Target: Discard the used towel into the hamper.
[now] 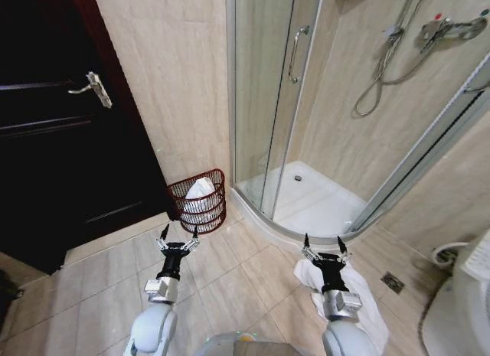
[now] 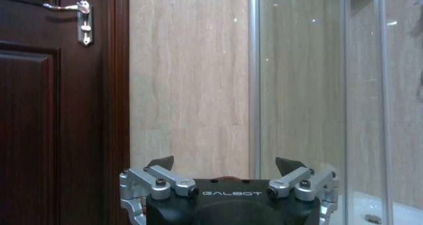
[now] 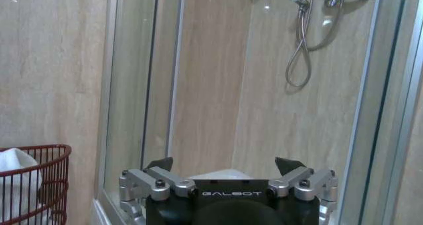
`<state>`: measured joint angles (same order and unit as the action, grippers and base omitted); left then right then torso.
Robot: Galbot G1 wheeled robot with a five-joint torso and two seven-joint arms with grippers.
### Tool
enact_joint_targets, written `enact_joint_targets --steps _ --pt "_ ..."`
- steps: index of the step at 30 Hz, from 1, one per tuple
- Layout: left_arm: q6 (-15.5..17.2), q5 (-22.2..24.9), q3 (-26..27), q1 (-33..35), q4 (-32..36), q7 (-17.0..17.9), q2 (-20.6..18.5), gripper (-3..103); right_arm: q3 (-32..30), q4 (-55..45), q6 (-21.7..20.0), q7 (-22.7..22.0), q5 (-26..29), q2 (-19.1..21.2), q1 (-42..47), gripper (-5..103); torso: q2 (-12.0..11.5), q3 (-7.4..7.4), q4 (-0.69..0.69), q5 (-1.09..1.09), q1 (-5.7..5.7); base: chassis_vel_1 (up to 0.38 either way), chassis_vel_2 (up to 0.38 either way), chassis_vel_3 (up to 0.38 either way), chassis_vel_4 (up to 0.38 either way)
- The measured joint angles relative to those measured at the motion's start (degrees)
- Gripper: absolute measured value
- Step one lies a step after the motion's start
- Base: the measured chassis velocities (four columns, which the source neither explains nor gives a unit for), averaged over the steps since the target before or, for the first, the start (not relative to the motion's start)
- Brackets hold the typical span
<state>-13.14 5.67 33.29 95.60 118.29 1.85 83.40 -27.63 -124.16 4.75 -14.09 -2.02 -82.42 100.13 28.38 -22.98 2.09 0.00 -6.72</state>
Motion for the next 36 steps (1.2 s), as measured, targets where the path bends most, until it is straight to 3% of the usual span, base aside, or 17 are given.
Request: enact_joint_targets --steps 36 --pt "-0.9 -2.1 -2.8 2.5 2.6 0.4 1.8 100 -1.5 -0.5 0.8 -0.2 1.5 0.6 1.6 100 0.0 0.00 0.00 0.00 0.00 -0.024 -0.064 0.026 0.066"
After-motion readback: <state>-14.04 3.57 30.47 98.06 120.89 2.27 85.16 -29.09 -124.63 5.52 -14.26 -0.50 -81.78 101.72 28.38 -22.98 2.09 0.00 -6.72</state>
